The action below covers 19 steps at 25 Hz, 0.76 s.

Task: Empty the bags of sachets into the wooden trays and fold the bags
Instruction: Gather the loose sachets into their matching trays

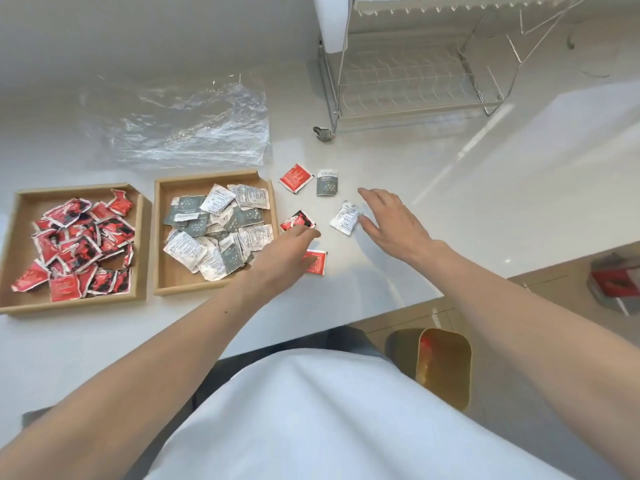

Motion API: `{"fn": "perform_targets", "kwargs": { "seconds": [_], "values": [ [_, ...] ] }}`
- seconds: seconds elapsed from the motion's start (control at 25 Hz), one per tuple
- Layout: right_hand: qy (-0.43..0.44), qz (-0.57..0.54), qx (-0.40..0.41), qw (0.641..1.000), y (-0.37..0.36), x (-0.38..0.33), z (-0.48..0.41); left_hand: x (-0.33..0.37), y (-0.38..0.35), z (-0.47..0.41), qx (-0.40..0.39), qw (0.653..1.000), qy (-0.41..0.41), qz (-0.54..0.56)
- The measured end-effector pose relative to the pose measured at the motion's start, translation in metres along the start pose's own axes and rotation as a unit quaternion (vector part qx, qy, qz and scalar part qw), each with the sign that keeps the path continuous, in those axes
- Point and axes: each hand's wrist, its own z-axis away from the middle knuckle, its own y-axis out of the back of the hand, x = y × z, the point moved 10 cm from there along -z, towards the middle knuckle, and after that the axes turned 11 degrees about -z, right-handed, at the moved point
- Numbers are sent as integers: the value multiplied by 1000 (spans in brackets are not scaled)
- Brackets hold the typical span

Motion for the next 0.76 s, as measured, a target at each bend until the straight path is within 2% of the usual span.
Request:
{"fn": "perform_targets", "kwargs": {
  "seconds": [0.2,0.44,0.64,0.76],
  "values": [
    [71,-4,-88,994,-21,13,-16,-3,-37,-17,-56,995,77,-19],
    [148,23,-165,975,-36,18,-42,-2,-50,-22,-40,986,159,-2],
    [196,48,-214,956,-52,10,-51,2,-56,-19,-79,979,184,-27],
    [193,66,-225,953,-59,9,-56,-1,-55,-17,-89,978,188,-32]
  ]
}}
